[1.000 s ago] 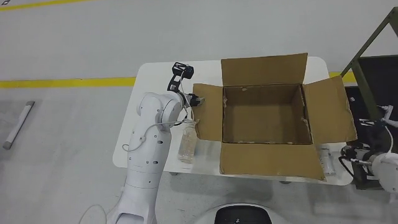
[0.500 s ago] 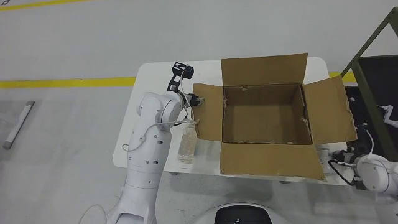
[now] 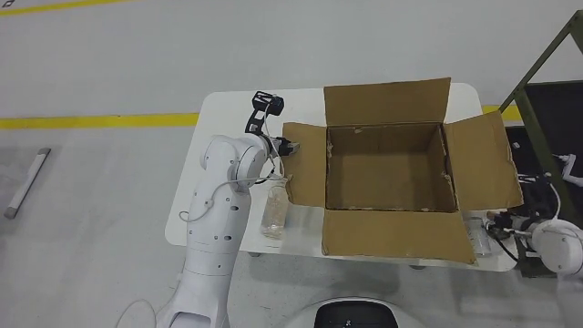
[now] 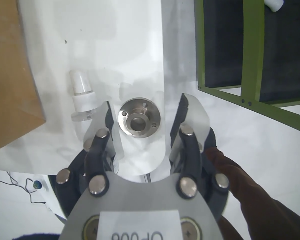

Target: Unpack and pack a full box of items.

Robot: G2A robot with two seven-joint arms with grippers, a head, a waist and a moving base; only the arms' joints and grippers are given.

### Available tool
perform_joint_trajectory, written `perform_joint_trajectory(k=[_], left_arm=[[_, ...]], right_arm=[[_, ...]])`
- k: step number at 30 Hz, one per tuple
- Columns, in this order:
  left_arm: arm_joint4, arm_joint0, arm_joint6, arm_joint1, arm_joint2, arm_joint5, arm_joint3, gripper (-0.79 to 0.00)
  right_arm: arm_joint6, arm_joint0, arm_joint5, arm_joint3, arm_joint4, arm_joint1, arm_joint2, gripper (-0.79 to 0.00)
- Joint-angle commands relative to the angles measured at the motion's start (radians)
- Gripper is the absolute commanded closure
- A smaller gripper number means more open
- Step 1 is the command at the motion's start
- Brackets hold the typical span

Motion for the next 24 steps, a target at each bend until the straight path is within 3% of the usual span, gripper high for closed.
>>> perform_joint_trajectory(k=[1, 5, 8, 10, 12, 13, 14, 15, 20, 24], left_arm=[[0.0, 0.0, 0.0, 0.0, 0.0, 0.0, 0.0, -0.785], [0.0, 0.0, 0.0, 0.0, 0.0, 0.0, 0.0, -0.785], [0.0, 0.0, 0.0, 0.0, 0.0, 0.0, 0.0, -0.785], [0.0, 0.0, 0.0, 0.0, 0.0, 0.0, 0.0, -0.785], [0.0, 0.0, 0.0, 0.0, 0.0, 0.0, 0.0, -0.785], [0.0, 0.0, 0.0, 0.0, 0.0, 0.0, 0.0, -0.785], [0.0, 0.0, 0.0, 0.0, 0.0, 0.0, 0.0, -0.785], [0.0, 0.0, 0.0, 0.0, 0.0, 0.0, 0.0, -0.785], [0.0, 0.0, 0.0, 0.0, 0.0, 0.0, 0.0, -0.785], [0.0, 0.0, 0.0, 0.0, 0.0, 0.0, 0.0, -0.785]], right_arm=[[-0.001, 0.008, 0.009, -0.018, 0.035, 0.002, 0.033, -0.785], [-0.006, 0.026, 0.027, -0.052, 0.116, 0.007, 0.107, -0.779], [-0.015, 0.053, 0.057, -0.099, 0.147, 0.012, 0.169, -0.668], [-0.108, 0.096, 0.085, -0.162, 0.173, 0.017, 0.238, -0.517], [-0.19, 0.098, 0.075, -0.178, 0.169, 0.018, 0.262, -0.529], [-0.227, 0.113, 0.086, -0.188, 0.171, 0.018, 0.267, -0.36], [-0.252, 0.127, 0.094, -0.189, 0.192, 0.018, 0.262, -0.292], [-0.268, 0.136, 0.088, -0.194, 0.198, 0.018, 0.255, -0.018], [-0.355, 0.208, 0.038, -0.178, 0.329, 0.013, 0.138, 0.0], [-0.379, 0.23, 0.007, -0.151, 0.311, 0.01, 0.002, 0.0]])
